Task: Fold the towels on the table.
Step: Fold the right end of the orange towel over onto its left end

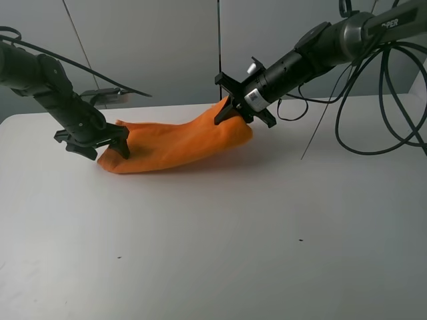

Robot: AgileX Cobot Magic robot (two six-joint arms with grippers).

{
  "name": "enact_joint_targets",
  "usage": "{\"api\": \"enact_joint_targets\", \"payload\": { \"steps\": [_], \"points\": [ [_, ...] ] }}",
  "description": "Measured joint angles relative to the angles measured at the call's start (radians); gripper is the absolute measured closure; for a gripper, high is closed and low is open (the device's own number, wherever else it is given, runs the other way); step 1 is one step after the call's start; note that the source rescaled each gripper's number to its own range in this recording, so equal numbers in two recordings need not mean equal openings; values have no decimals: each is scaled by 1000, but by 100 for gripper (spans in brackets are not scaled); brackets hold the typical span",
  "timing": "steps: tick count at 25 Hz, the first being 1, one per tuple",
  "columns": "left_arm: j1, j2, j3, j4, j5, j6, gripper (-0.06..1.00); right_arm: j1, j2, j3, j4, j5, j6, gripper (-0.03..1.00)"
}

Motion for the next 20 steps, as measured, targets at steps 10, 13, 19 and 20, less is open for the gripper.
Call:
{"api": "enact_joint_targets", "payload": {
  "steps": [10, 13, 19, 20],
  "points": [
    [0, 29, -1, 49, -25, 2, -5, 0, 0, -9, -15, 0, 19, 88],
    [0, 38, -9, 45, -35, 3, -5, 0, 0, -9, -34, 0, 23, 88],
    [0, 38, -10, 24, -45, 25, -5, 0, 0, -9, -36, 0, 40, 88],
    [0, 38, -10, 24, -45, 25, -5, 0, 0, -9, -36, 0, 45, 88]
  ]
}}
